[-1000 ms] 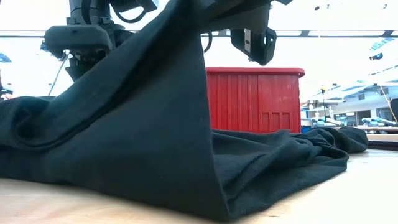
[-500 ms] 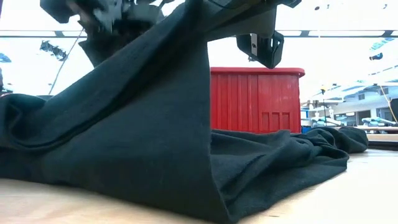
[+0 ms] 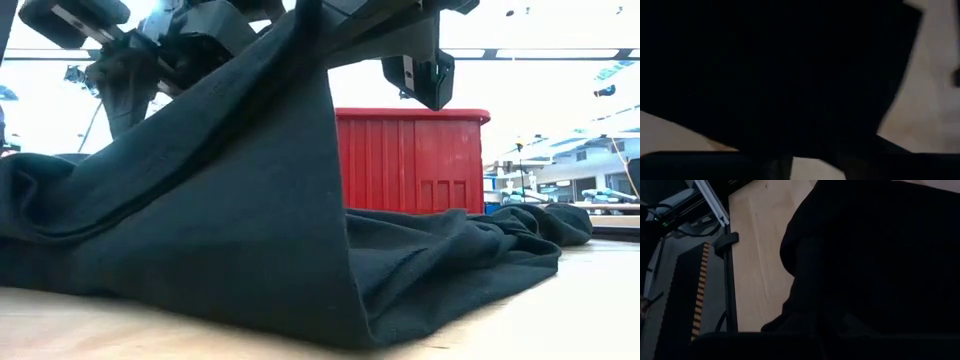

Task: Fold Laundry from Bin
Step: Fold the black shirt

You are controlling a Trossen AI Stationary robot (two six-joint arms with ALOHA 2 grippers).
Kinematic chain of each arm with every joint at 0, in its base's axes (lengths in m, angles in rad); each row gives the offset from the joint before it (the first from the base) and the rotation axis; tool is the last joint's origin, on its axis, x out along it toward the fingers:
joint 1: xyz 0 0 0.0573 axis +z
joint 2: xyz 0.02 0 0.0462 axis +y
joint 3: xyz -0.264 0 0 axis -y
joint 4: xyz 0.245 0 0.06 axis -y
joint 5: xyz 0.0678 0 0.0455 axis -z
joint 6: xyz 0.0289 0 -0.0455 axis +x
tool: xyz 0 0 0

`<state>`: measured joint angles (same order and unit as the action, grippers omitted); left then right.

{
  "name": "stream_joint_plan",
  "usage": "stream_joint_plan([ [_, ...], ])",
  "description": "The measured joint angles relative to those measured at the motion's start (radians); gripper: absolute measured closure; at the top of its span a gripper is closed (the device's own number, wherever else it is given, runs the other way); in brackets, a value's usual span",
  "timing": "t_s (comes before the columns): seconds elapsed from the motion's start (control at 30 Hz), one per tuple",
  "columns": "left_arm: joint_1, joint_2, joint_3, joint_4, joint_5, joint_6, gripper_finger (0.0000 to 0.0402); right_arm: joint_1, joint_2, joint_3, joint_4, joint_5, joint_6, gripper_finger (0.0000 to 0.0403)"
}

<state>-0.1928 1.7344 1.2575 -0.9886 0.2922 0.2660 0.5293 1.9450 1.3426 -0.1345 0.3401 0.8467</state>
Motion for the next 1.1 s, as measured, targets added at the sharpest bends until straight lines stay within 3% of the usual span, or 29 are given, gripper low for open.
stream_joint_plan([
  [0.2,-0.002,-0.002,0.0,0.0,0.005,0.091,0.0218,0.0,0.0,0.0,0.0,0.02,0.011,0.0396],
  [0.8,0.007,0.107,0.0,0.01,0.049,0.068,0.0252,0.0,0.0,0.0,0.001,0.033,0.016,0.0396],
  [0.93,0.006,0.109,0.0,0.013,0.039,0.068,0.0289,0.0,0.0,0.0,0.002,0.033,0.015,0.0396],
  [1.1,0.006,0.106,0.0,0.014,0.038,0.042,0.0386,0.0,0.0,0.0,0.002,0.033,0.015,0.0396],
])
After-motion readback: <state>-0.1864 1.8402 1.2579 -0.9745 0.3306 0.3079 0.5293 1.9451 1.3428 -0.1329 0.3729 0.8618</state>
